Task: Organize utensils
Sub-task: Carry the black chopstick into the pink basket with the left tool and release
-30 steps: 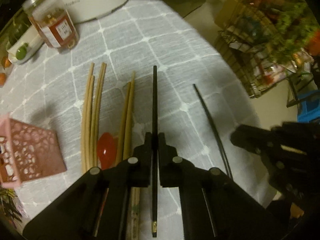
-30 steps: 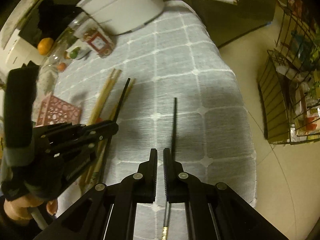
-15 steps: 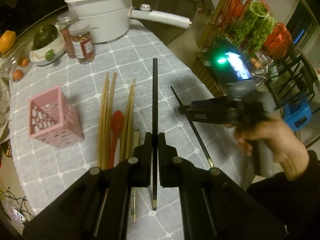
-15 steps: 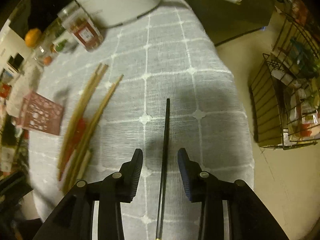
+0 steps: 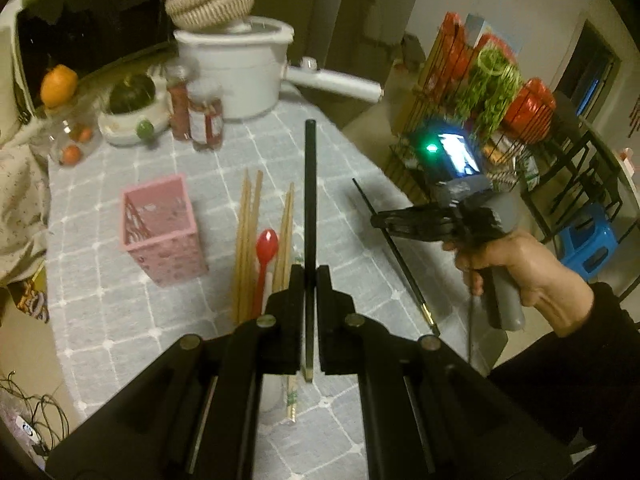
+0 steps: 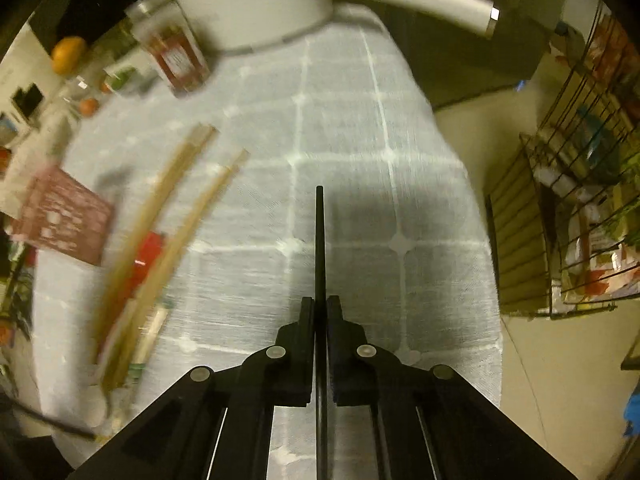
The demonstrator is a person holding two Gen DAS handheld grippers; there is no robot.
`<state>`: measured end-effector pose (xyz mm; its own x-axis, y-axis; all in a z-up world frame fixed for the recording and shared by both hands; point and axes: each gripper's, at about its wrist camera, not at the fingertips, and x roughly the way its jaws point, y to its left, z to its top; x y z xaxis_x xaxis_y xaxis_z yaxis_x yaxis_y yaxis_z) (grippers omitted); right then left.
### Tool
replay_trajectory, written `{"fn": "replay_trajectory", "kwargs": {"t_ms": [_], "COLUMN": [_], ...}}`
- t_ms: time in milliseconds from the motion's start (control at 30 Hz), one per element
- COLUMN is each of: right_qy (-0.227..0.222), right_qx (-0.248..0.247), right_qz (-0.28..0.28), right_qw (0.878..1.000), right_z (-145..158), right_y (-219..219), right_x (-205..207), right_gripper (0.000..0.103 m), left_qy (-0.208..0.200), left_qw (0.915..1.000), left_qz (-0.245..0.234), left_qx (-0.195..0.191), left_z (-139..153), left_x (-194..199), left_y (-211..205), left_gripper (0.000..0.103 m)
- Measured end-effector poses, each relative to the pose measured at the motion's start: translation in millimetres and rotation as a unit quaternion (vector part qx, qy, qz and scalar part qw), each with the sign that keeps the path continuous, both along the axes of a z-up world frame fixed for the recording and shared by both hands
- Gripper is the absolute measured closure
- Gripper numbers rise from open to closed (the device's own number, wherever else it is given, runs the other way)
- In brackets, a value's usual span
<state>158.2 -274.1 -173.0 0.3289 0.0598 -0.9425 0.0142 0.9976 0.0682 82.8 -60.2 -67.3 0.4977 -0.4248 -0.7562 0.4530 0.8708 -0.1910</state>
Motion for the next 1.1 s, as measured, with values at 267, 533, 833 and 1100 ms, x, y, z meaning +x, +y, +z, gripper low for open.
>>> {"fn": "replay_trajectory", "kwargs": {"t_ms": [267, 533, 833, 1100], "right_qy": [-0.136, -0.217, -0.263, -0.239], "right_qx": [0.001, 0.001, 0.013, 0.005], "right_qz": [0.044, 0.076, 0.092, 0.099], "right_qw": [0.99, 0.973, 0.96, 0.966], "right_z": [80, 123, 157, 153], "right_y": [34, 65, 85, 96], "right_x": [-42, -53, -51, -42], "right_gripper": [0.098, 0.098, 0.098, 0.098], "left_qy": [-0.063, -0.137, -0.202, -0.209], "left_qw": [0.9972, 0.9864, 0.9676, 0.9597], "left_qz": [0.026, 0.064, 0.121, 0.17], "left_qx": [-0.033, -0.064, -0.091, -0.08], "left_z": [29, 64, 80, 63], "left_x": [-7, -13, -3, 23], "left_y": [29, 57, 87, 104], "left_gripper": [0.097, 0.097, 0.097, 0.097]}}
